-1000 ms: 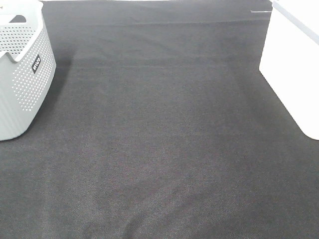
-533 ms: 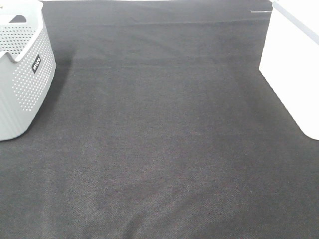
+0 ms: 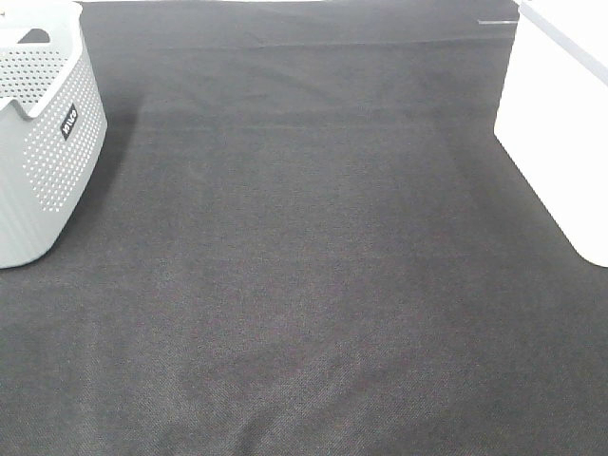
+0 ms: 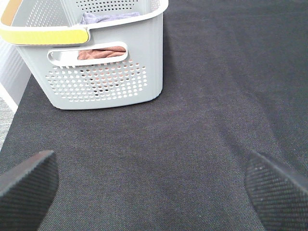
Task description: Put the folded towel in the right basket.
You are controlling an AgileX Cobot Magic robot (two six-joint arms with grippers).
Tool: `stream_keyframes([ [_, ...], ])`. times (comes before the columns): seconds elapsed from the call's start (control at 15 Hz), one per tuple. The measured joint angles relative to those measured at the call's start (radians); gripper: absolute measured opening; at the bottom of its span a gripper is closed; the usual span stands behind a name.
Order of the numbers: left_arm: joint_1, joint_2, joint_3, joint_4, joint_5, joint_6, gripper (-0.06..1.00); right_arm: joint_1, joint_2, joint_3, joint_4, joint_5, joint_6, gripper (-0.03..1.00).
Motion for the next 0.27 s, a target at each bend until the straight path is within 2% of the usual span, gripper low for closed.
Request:
stream_keyframes([
  [0.27,0.0,0.0,0.0,0.0,0.0,0.0,0.98,0.0,0.0,0.0,0.0,0.0,0.0,0.96],
])
